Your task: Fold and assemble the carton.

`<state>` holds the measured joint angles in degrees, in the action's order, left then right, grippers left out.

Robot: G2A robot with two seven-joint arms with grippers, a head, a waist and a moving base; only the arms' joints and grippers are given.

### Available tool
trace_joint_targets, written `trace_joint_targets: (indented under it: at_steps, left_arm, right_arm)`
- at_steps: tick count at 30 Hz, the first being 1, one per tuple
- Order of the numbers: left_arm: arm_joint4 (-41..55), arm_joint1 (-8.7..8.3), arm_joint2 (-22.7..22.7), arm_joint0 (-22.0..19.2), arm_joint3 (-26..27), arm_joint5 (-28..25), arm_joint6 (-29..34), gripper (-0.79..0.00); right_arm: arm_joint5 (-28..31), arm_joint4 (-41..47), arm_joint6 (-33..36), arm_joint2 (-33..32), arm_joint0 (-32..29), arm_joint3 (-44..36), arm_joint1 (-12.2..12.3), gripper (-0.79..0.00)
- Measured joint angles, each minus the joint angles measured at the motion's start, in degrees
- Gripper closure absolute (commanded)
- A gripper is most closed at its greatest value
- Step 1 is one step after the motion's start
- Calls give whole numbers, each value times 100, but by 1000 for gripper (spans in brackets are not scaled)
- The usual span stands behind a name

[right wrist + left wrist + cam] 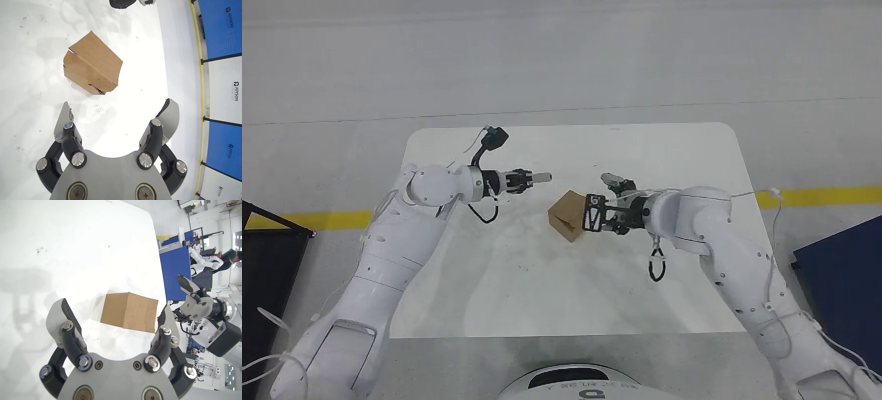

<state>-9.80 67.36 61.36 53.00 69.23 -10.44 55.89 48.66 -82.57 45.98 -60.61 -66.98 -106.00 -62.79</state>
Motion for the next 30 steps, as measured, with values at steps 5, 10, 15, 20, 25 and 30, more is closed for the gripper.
trace_joint_targets:
  at_steps: [5,10,15,20,25,30]
  left_arm:
    - [-1,1,-4,-3,-3,1,1,-785]
    - [-1,1,-4,-2,-3,1,2,-785]
    - [-1,1,-4,-2,-3,1,2,-785]
    - [-1,1,-4,-2,-3,1,2,-785]
    - [-1,1,-4,-2,-3,1,2,-785]
    - [-1,1,-4,-2,-3,1,2,-785]
  right_arm:
    - [-24,244,555,642,594,365,-151,-714]
    - [-104,398,837,1070,922,539,-261,-702]
    - [-133,570,1080,1374,1163,668,-348,-653]
    - [-247,707,1211,1675,1386,794,-409,-465]
    - [-352,844,1316,1835,1538,831,-426,-320]
    - [-463,938,1427,1909,1580,849,-416,-188]
